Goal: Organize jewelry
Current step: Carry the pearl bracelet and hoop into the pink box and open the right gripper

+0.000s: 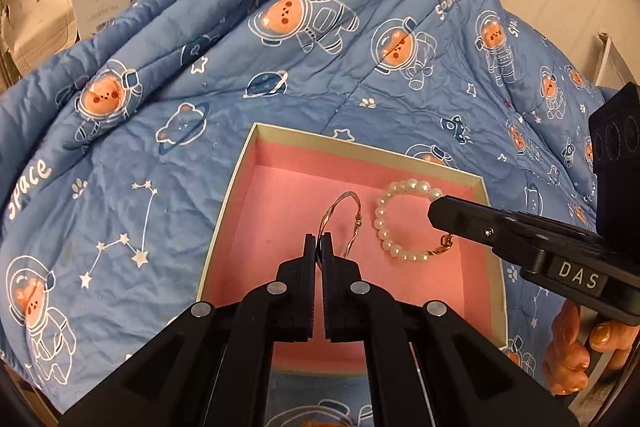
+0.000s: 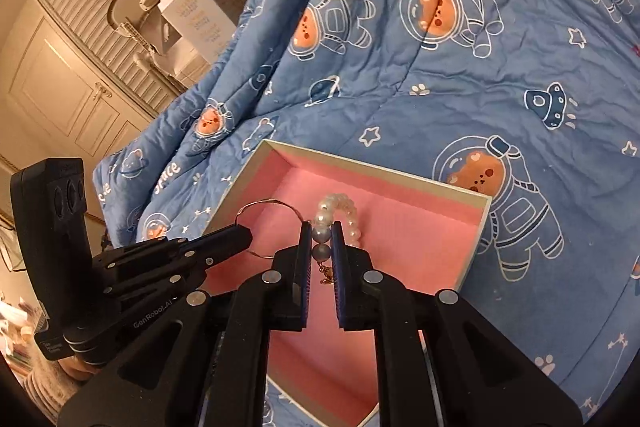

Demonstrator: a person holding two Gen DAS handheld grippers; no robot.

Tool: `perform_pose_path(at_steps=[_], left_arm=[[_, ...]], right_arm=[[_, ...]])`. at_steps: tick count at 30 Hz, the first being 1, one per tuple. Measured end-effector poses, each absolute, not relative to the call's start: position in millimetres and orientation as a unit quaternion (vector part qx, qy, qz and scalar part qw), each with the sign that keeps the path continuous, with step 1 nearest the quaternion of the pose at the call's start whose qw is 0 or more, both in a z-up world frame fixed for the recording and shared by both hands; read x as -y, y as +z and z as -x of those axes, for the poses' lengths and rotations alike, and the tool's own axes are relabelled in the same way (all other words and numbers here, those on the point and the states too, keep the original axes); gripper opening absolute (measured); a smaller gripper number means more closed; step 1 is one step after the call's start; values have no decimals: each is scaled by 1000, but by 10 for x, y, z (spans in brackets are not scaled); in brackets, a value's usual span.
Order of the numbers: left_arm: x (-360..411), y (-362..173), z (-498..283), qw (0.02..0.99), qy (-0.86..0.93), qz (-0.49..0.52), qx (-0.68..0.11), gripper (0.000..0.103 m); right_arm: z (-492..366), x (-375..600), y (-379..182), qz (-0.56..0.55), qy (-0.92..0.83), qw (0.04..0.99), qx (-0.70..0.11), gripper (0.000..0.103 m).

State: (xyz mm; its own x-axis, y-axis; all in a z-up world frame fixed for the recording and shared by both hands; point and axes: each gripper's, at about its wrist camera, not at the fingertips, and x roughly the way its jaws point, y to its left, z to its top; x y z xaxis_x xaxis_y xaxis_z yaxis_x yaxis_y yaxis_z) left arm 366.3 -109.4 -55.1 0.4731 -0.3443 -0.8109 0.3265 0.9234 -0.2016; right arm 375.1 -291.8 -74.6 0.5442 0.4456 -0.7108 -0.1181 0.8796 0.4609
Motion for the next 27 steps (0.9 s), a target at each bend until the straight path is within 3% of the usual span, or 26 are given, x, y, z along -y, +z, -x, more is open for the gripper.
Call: perform_pose_path(at_steps=[18,20,22,24,26,27], left_arm=[[1205,-761,-3909,858,-152,-46,-488,4],[1200,-720,-3905,860,-152,-47,-484,10],[1182,-655,-3887,866,-153,-40,-475,35],[1146,-564,-3851,872,-158,-28,-462,45],[1099,-471,-3817,877,-162,-14,-451,52],[1065,-419,-3796,881,-163,-7,-445,55]], right_arm=[[-3942,2702,-923,-54,111,861,-494,10],[-3945,2692,-923,-46,108,862,-493,10],[-3939,2691,-925,-43,108,863,-492,11],[-3927,2698,-923,-47,112,863,-491,12],[-3905,2689,-911,-47,115,864,-487,20],[-3885,2687,-895,-44,115,867,-483,28]])
